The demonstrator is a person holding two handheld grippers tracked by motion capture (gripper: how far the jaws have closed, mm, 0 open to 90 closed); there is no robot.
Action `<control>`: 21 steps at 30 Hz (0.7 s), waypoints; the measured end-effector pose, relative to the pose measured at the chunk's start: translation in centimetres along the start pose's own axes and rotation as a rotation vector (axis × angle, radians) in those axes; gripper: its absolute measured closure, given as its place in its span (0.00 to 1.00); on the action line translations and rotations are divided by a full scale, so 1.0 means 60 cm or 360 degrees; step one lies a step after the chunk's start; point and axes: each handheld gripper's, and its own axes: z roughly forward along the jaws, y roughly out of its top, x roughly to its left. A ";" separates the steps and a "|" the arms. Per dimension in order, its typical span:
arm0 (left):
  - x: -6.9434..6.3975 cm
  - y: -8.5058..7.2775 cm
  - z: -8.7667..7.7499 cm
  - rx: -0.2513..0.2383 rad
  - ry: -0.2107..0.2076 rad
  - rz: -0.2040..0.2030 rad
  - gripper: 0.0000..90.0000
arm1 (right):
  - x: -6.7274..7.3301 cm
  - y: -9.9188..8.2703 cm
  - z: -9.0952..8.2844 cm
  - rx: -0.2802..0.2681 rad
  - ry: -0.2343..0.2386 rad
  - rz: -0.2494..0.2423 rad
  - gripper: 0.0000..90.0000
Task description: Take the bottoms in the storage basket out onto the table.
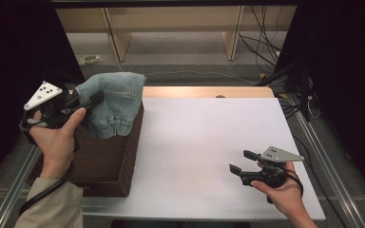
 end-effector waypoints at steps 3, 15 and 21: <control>-0.002 0.001 0.001 -0.0002 -0.0007 0.0003 0.78 | 0.000 0.000 0.000 0.0000 0.0001 0.0001 0.25; -0.016 0.004 0.006 -0.0012 -0.0046 0.0010 0.78 | 0.000 0.000 0.000 0.0002 0.0001 0.0003 0.25; -0.022 0.004 0.009 -0.0006 -0.0066 0.0012 0.78 | 0.000 0.000 0.000 0.0002 0.0001 0.0000 0.25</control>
